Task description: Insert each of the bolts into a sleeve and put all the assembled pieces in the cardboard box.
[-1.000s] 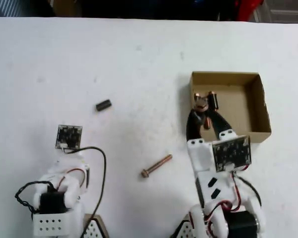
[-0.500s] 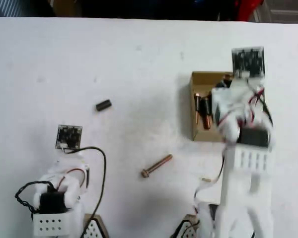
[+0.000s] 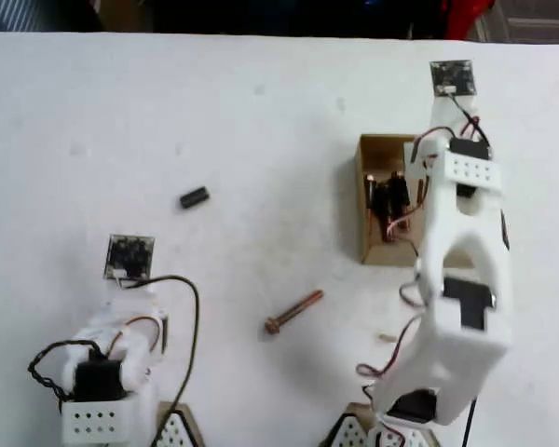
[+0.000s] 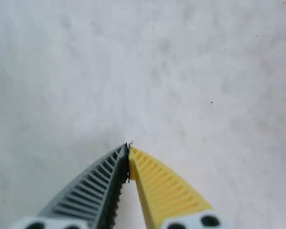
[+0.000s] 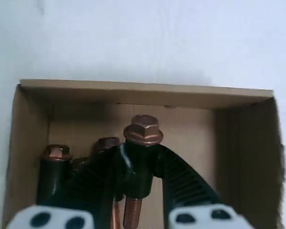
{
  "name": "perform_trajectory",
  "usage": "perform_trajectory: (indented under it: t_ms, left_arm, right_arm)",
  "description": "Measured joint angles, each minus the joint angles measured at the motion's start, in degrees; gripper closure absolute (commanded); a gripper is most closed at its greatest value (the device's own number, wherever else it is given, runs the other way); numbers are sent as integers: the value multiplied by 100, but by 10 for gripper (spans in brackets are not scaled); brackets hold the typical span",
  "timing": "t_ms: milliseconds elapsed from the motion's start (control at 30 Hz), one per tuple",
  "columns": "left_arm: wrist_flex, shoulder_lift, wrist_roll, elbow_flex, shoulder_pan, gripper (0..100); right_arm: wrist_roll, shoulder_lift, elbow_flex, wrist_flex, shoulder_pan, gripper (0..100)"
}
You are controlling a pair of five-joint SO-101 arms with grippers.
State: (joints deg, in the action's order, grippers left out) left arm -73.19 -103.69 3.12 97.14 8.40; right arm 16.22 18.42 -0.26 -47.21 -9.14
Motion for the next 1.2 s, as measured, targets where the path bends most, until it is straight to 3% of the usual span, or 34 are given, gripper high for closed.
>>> perform_trajectory:
  t_ms: [233,333,467,933,1200]
  left_arm:
    - [0,0,0,0,0,976]
    - [0,0,0,0,0,974]
    - [0,0,0,0,0,974]
    - [0,0,0,0,0,975]
    - [0,0,0,0,0,975]
  right_arm:
    - [0,1424,-932,0,-18,971]
    - [0,1662,-1257,-158,-18,903]
    - [0,1776,-1714,-809,-18,830]
    - [0,1776,-4396,-3103,18,829]
    - [-123,1776,-6444,-4668,835,829]
